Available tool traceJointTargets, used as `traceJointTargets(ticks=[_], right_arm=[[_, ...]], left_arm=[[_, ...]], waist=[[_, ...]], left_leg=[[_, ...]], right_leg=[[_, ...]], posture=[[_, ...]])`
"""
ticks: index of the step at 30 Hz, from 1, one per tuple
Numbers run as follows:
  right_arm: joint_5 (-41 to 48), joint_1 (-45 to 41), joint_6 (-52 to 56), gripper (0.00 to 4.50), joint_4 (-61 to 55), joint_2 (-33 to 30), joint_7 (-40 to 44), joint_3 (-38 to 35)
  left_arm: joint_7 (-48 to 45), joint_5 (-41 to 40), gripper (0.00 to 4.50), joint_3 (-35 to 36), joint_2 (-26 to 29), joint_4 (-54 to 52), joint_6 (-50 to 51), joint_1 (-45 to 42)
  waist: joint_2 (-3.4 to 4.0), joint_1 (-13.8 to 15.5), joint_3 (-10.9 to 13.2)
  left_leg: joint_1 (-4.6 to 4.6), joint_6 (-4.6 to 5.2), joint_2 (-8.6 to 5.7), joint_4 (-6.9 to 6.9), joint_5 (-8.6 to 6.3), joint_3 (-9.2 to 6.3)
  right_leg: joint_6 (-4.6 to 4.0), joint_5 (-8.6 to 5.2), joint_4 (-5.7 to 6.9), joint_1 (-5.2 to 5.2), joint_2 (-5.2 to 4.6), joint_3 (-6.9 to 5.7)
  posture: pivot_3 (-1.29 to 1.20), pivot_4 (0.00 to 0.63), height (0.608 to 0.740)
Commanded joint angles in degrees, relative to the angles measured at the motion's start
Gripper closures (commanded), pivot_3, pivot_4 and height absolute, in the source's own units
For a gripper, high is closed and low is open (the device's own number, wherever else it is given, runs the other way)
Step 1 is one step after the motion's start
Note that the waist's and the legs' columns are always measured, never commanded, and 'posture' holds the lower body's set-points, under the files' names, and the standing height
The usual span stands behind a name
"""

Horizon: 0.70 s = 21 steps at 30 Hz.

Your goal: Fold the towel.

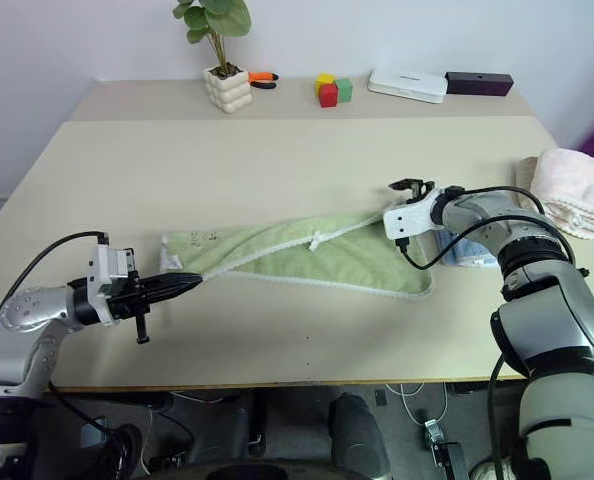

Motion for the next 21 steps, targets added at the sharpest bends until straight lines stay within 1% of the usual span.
traceJointTargets(ticks=[1,3,8,11,14,16,18,19,21], right_arm=[[-1.1,-1.2,0.1,3.41,1.1,-0.2,-1.1,1.1],[-1.1,-1.3,-0.1,4.47,1.4,-0.3,-1.4,1.3],[-0.5,-0.8,-1.1,4.47,0.9,-1.9,-1.3,1.3],[1.9,-0.2,-2.6,4.47,0.2,-3.0,1.2,-0.2],[14.5,3.5,-6.2,4.47,-4.8,-4.2,13.6,-6.2],[24.3,7.4,-3.5,4.47,-10.8,-4.4,24.4,-10.2],[28.0,10.3,-1.0,4.47,-16.5,-5.3,28.6,-12.0],[30.0,11.7,1.2,4.47,-19.4,-5.7,30.9,-13.0],[30.6,12.9,4.0,4.47,-22.9,-5.9,30.9,-14.5]], left_arm=[[0.3,-0.7,4.5,0.9,0.4,-2.5,-0.5,0.4],[0.4,-0.6,4.5,1.0,0.5,-2.5,-0.7,0.6],[1.0,-0.1,4.5,1.2,0.5,-1.5,-1.0,0.1],[2.9,1.7,4.5,1.2,0.1,0.3,-2.1,-0.9],[6.6,4.2,4.5,1.6,-0.3,4.6,-3.4,-3.8],[9.6,6.4,4.5,2.0,-1.0,7.8,-5.8,-6.2],[10.2,5.2,4.5,2.0,-1.0,9.7,-2.9,-8.0],[10.7,5.5,4.5,2.0,-1.1,11.2,-3.2,-9.3],[13.8,9.2,4.5,1.1,-1.7,16.1,-7.2,-13.5]], waist=[[0.0,-0.1,0.0],[0.02,-0.1,0.0],[0.03,-0.1,0.0],[0.03,0.0,0.0],[0.03,0.2,0.0],[0.03,0.2,0.0],[0.03,0.1,0.0],[0.03,0.0,0.0],[0.04,0.2,0.0]], left_leg=[[0.0,0.0,0.0,0.0,0.0,0.0],[0.0,0.0,0.0,-0.01,0.0,0.0],[0.0,0.0,0.0,-0.02,0.0,0.01],[0.0,0.0,0.0,-0.02,0.0,0.01],[0.0,0.0,0.0,-0.02,0.0,0.01],[0.0,0.01,0.0,-0.01,0.0,-0.01],[0.02,0.01,0.0,0.02,0.0,-0.01],[0.02,0.01,0.01,0.02,0.0,-0.02],[0.03,0.01,0.01,0.01,0.0,-0.02]], right_leg=[[0.0,0.0,0.0,0.0,0.0,0.0],[0.0,0.0,0.0,-0.01,0.0,0.0],[0.0,0.0,0.01,-0.03,0.0,0.0],[0.0,0.0,0.01,-0.02,0.0,0.0],[0.01,0.0,-0.01,-0.01,0.0,0.0],[0.02,0.01,-0.02,0.04,0.0,-0.01],[0.03,0.02,-0.02,0.07,0.0,-0.01],[0.04,0.02,0.01,0.08,0.0,-0.01],[0.04,0.02,0.04,0.06,0.01,-0.02]], posture=[[0.0,0.15,0.74],[0.0,0.15,0.74],[0.0,0.15,0.74],[0.0,0.15,0.74],[0.0,0.15,0.74],[0.0,0.15,0.74],[0.0,0.15,0.74],[0.0,0.15,0.74],[0.0,0.15,0.74]])
